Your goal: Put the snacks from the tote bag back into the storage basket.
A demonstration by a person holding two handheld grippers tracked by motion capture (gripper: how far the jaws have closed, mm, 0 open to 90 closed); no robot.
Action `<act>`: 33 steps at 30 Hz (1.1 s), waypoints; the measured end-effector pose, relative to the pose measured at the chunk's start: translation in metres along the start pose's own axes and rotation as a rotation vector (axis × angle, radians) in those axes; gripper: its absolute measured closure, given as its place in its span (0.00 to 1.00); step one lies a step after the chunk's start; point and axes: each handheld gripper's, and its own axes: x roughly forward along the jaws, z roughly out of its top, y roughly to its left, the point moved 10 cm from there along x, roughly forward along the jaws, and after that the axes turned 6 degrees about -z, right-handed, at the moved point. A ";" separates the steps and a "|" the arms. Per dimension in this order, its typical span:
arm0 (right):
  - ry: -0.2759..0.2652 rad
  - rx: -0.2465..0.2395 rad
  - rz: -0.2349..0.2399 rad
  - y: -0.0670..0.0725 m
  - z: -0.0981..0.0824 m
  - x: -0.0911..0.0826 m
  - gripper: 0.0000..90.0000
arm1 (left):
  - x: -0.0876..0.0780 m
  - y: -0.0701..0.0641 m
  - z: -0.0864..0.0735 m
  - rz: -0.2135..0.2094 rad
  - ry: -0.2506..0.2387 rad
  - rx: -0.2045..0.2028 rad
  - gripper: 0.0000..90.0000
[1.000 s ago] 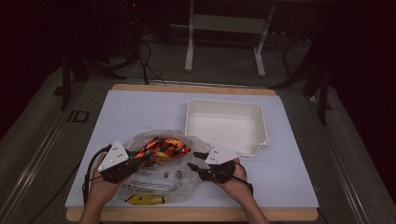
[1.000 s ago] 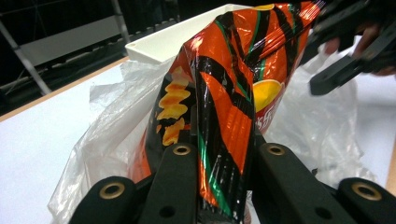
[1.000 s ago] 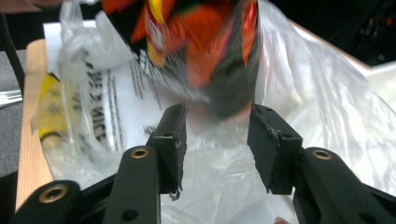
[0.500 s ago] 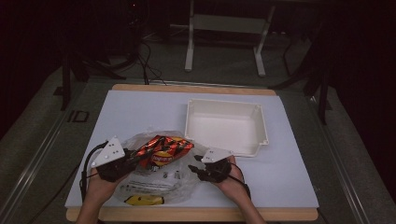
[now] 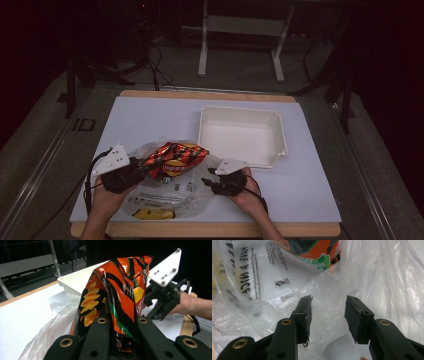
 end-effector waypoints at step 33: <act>0.032 0.010 0.022 0.008 -0.014 0.013 0.62 | -0.022 -0.018 0.035 -0.089 -0.087 -0.049 0.98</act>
